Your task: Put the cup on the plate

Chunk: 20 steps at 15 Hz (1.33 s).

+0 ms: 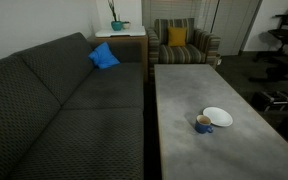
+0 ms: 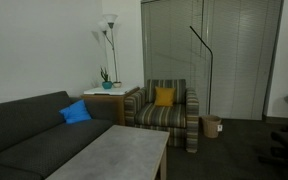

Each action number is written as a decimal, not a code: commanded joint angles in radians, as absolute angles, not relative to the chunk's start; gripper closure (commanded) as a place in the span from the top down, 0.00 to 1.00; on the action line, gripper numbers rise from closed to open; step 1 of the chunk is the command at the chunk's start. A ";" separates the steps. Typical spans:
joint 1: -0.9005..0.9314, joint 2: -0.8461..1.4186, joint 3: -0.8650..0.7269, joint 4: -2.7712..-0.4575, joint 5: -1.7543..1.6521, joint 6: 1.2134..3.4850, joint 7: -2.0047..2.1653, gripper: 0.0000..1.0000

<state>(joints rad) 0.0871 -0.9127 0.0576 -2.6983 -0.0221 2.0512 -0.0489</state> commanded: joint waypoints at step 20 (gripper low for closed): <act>0.161 0.010 0.042 -2.348 0.311 2.322 -0.266 1.00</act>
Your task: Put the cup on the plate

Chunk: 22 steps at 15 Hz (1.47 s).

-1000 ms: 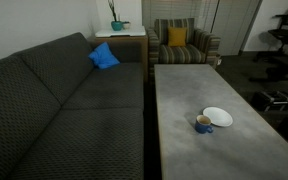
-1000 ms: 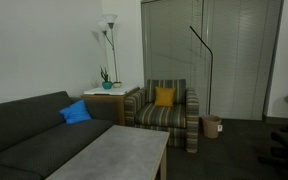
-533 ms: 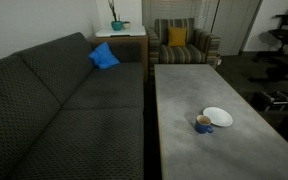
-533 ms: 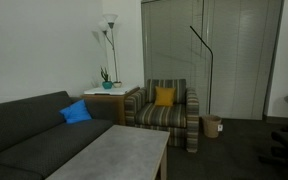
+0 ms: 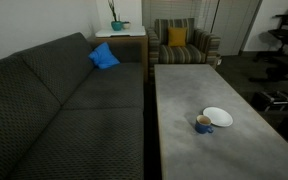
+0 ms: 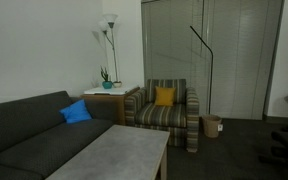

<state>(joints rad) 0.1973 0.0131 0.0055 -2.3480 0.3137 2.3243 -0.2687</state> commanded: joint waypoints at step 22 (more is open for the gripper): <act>0.230 0.511 0.037 -2.054 -0.093 2.455 0.246 1.00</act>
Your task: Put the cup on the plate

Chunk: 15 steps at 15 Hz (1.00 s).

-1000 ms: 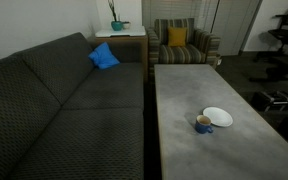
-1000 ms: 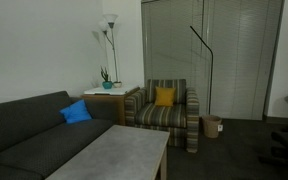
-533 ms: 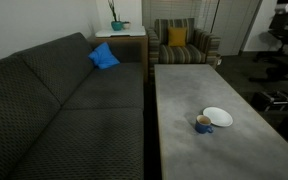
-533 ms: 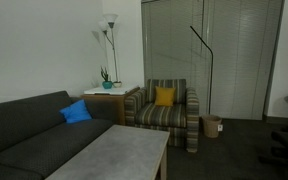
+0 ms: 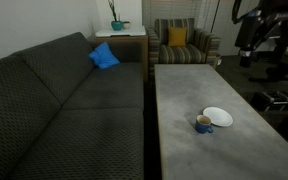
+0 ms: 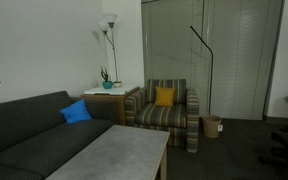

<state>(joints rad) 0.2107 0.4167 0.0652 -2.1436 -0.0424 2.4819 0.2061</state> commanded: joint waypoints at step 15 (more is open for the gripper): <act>0.215 0.654 0.026 -1.930 -0.069 2.479 0.235 1.00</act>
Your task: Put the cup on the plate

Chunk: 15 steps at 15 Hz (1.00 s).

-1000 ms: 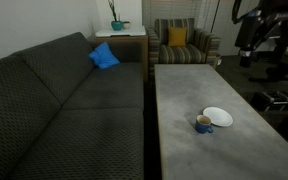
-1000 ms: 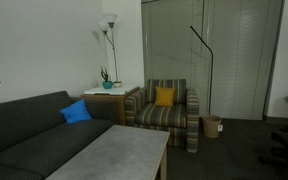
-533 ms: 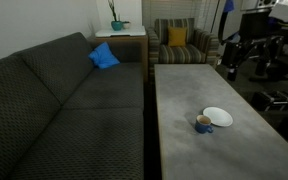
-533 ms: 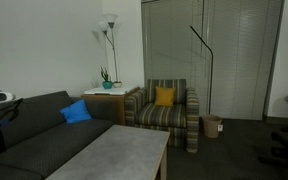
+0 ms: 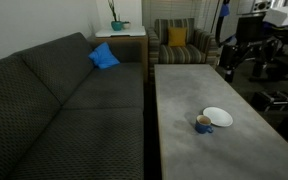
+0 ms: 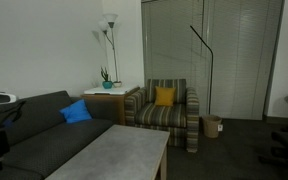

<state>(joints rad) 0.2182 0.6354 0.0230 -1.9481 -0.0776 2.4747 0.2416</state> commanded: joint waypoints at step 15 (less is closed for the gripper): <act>0.164 0.915 0.046 -1.664 -0.049 2.424 0.062 1.00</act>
<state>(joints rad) 0.1843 0.8484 0.0370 -1.7509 -0.0428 2.4682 0.1106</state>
